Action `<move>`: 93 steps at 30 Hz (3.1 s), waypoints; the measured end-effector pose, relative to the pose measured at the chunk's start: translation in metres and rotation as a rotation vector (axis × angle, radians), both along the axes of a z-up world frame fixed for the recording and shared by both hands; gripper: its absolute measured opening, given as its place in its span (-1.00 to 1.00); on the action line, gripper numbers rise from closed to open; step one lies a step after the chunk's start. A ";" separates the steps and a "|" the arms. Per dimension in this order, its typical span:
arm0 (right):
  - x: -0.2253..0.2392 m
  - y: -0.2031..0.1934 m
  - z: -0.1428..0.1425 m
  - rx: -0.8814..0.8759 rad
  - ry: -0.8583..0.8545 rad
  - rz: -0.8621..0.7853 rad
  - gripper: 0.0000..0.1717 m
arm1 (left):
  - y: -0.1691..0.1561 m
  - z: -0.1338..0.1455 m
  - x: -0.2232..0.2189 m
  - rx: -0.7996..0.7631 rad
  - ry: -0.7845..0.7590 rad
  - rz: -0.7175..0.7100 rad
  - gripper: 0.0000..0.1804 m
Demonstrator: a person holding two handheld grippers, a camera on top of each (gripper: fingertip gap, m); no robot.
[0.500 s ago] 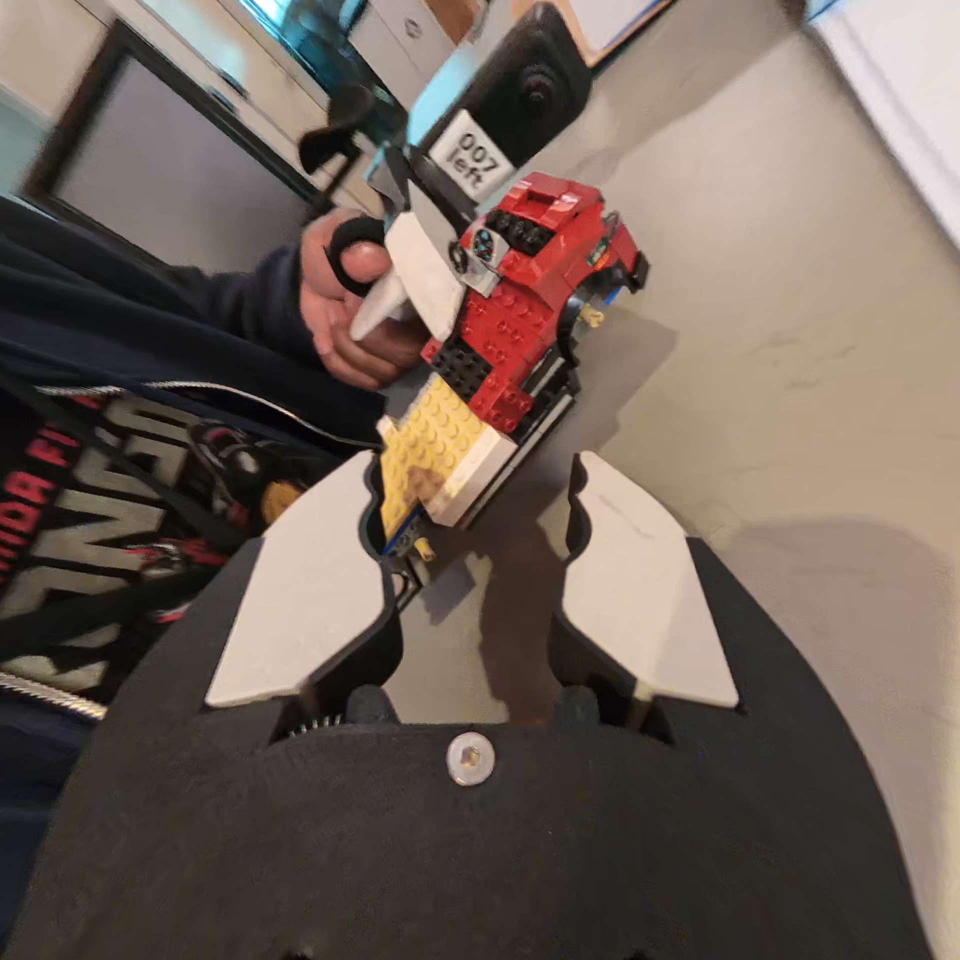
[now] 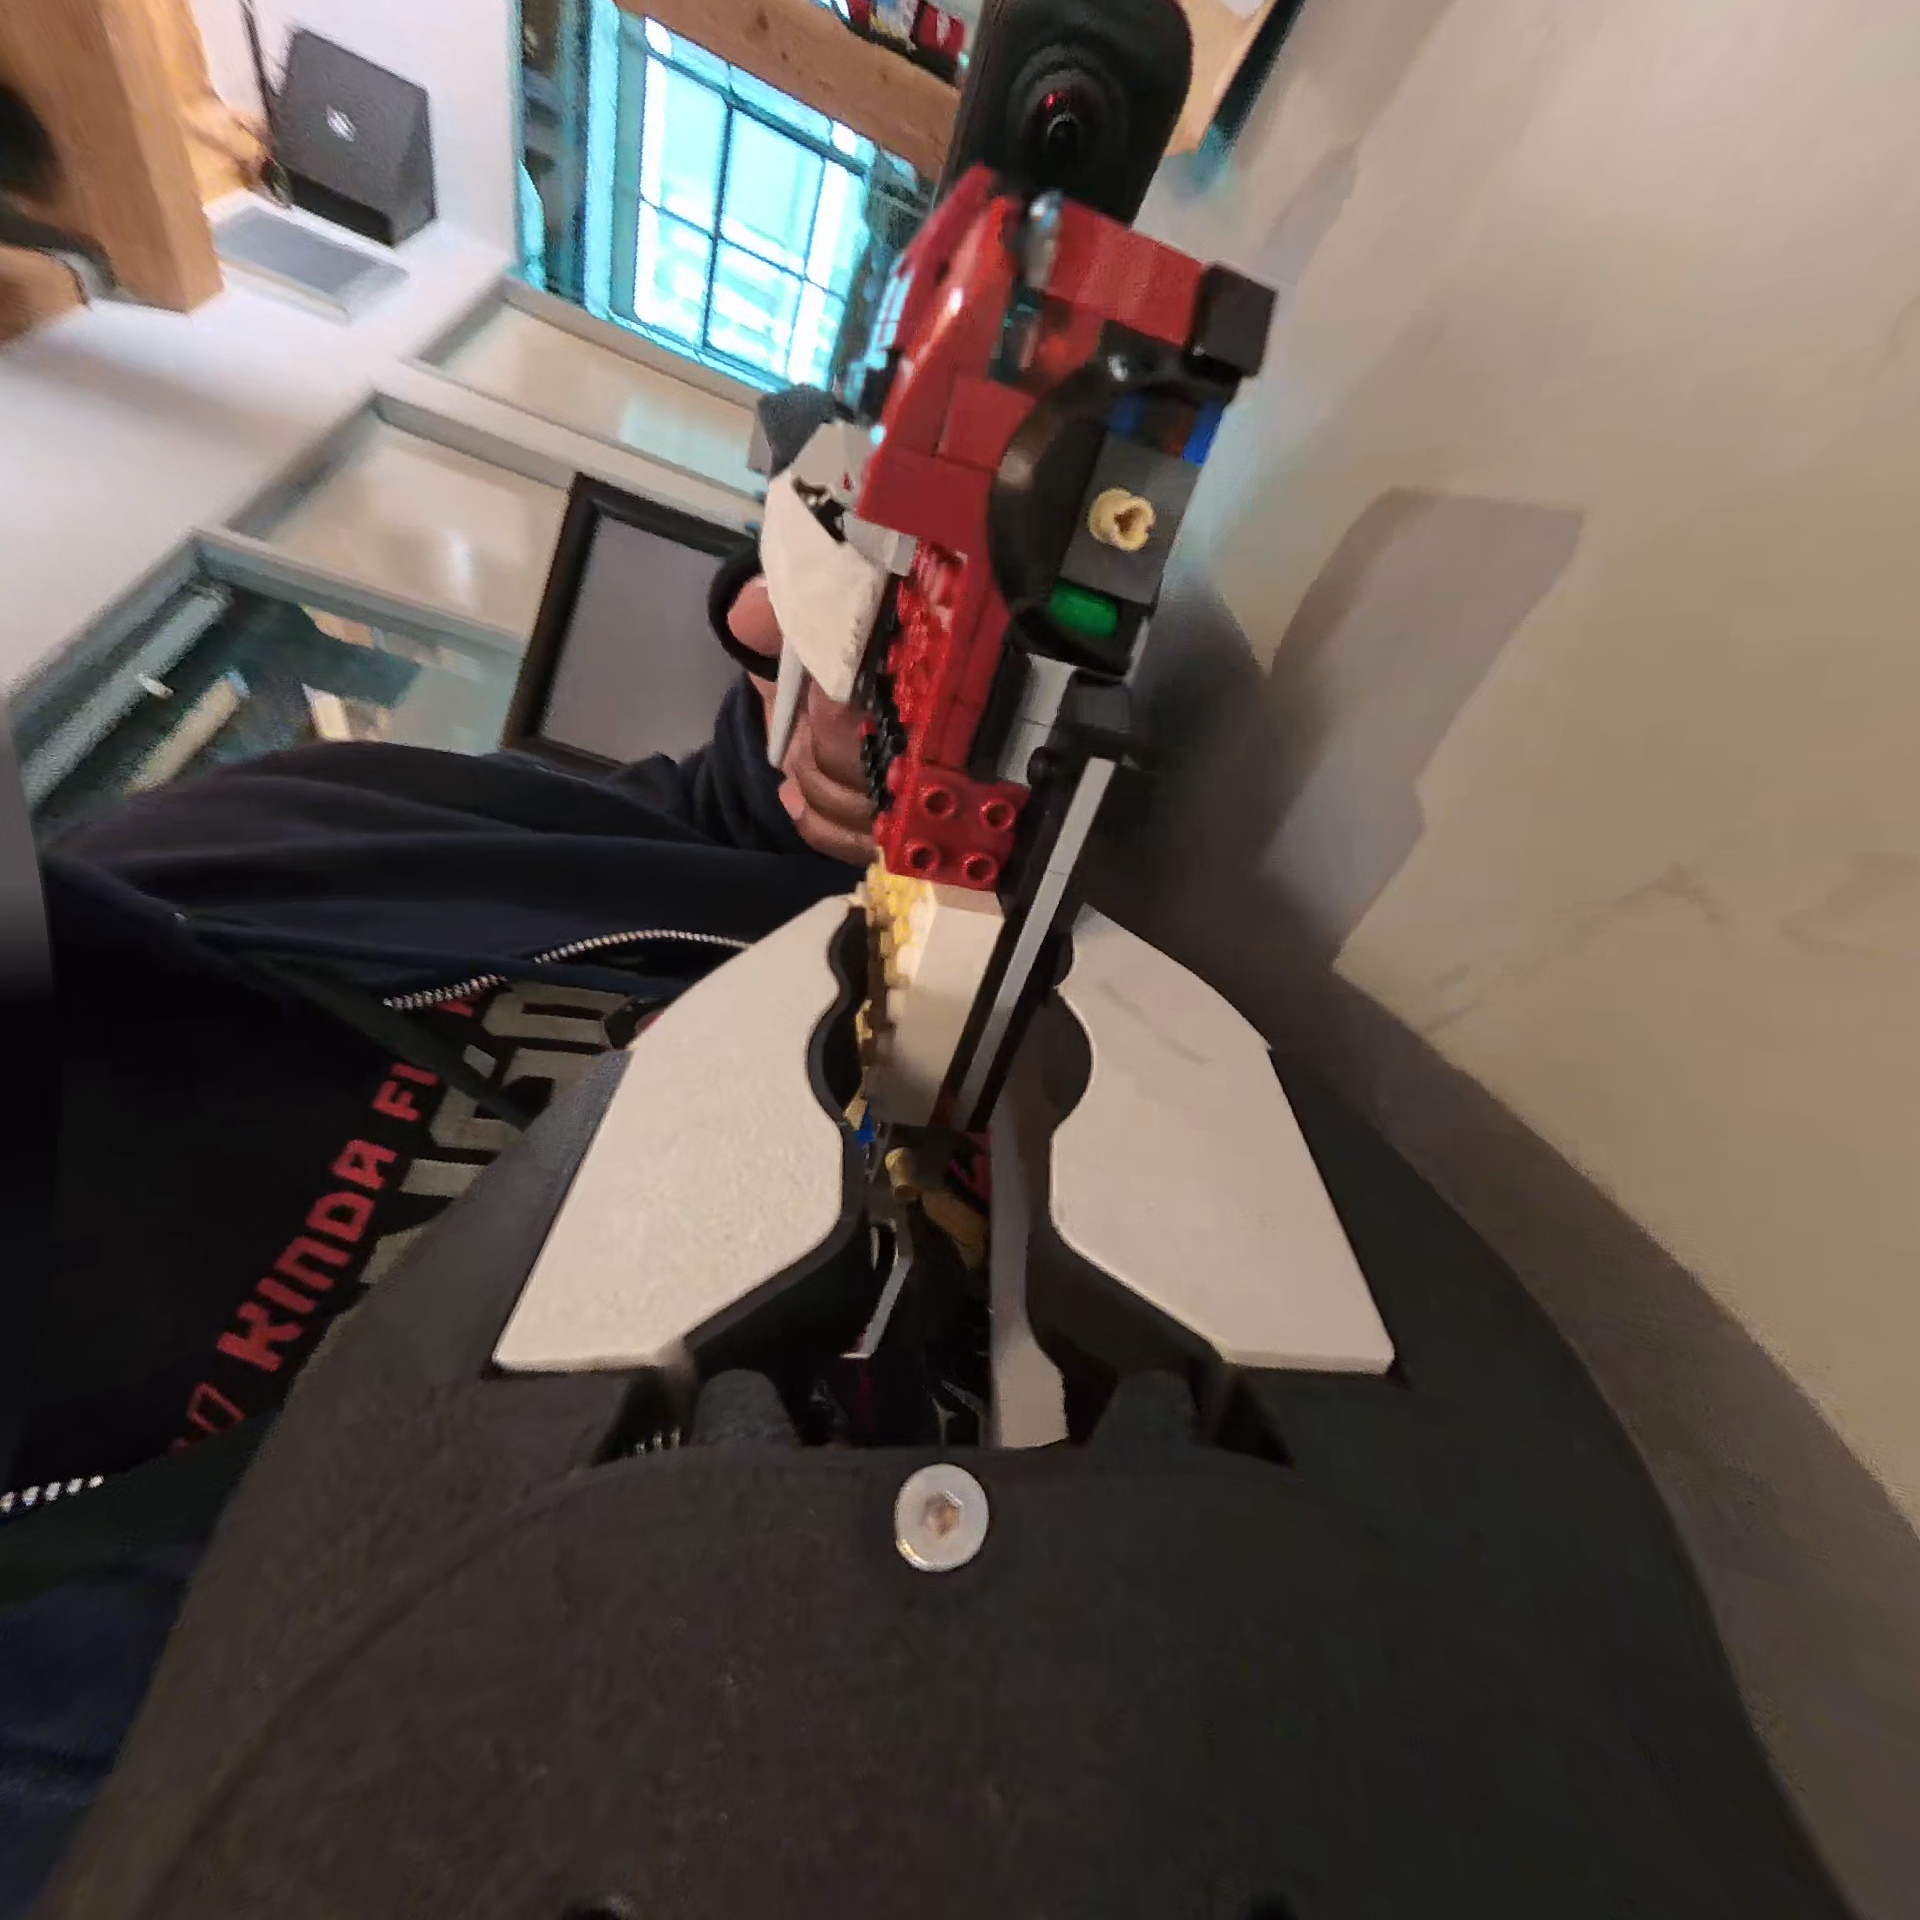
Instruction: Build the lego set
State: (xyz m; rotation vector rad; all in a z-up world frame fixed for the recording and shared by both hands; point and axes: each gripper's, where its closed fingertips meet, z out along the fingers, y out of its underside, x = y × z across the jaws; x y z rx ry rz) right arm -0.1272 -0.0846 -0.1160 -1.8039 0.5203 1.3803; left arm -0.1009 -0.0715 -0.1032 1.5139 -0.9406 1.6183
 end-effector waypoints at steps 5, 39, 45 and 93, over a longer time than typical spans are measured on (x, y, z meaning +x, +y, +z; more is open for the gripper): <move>-0.003 0.002 0.004 0.030 0.125 -0.091 -0.70 | 0.000 0.004 -0.001 0.007 -0.036 0.030 -0.63; 0.036 -0.010 0.016 0.105 -0.660 -0.147 -0.42 | -0.001 -0.005 -0.012 0.215 0.065 -0.144 -0.61; 0.040 0.016 0.035 0.069 -0.641 -0.116 -0.19 | -0.012 -0.001 -0.024 0.288 0.059 -0.368 -0.61; 0.008 0.010 -0.003 -0.048 -0.125 -0.067 -0.51 | -0.021 -0.010 -0.038 0.160 -0.001 -0.576 -0.61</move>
